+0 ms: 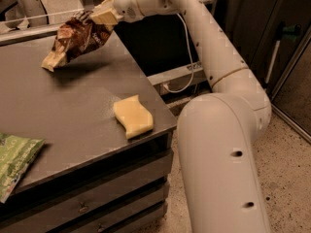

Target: Move brown chip bag near sponge

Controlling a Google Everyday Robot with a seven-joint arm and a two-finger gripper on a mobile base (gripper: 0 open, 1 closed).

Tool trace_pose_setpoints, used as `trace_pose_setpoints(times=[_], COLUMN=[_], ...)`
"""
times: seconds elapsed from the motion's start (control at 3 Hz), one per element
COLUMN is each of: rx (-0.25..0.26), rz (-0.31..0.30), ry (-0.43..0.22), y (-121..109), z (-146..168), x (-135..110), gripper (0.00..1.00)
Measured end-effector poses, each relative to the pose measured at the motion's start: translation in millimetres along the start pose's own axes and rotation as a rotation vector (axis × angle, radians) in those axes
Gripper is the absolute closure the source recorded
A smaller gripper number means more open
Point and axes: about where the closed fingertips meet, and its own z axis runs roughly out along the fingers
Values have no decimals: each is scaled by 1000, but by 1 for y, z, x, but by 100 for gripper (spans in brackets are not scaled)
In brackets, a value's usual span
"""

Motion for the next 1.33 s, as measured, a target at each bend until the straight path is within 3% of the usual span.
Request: trace_pose_setpoints(times=[0.33, 0.67, 1.0, 1.33], rx=[-2, 43, 98, 81], rz=[22, 34, 52, 107], ry=[-59, -97, -95, -55], y=[26, 51, 82, 129], z=[-8, -32, -59, -61], x=[-25, -43, -48, -24], gripper=[100, 100, 100, 100])
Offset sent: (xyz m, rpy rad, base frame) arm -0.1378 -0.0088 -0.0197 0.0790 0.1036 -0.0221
